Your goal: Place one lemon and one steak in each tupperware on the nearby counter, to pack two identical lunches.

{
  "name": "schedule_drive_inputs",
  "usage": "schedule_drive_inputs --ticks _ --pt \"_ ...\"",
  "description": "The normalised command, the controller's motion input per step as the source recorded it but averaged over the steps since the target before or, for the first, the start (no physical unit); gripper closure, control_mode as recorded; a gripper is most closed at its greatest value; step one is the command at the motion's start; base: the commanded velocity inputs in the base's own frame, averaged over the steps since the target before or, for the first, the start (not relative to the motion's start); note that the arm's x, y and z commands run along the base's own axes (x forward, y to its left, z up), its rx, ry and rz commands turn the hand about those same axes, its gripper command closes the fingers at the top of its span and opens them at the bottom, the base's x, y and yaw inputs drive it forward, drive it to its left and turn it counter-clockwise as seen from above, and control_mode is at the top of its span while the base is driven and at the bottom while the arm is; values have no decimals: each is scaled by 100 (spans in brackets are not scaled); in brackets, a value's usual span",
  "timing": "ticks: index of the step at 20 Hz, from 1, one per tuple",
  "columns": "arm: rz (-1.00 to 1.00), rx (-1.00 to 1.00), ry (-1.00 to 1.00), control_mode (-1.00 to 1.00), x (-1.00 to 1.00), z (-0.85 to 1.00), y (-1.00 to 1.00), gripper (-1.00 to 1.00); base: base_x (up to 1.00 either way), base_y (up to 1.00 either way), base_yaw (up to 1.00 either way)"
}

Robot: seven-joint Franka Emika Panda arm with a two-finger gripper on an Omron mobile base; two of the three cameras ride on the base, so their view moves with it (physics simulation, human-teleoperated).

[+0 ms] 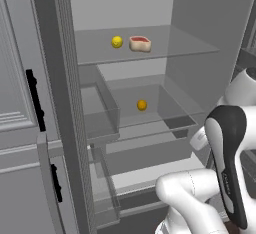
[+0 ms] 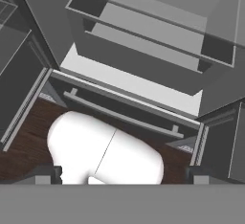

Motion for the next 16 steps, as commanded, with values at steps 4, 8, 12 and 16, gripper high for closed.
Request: schedule_drive_inputs --ticks 4,8,12,16 --pt "0 0 0 100 0 0 0 -100 1 0 0" --pt "0 0 -1 -100 22 -2 0 -100 2 0 0" --pt "1 0 -4 -100 100 -17 14 -100 0 0 0" --pt "1 0 0 -100 100 -8 32 -100 0 0 0"
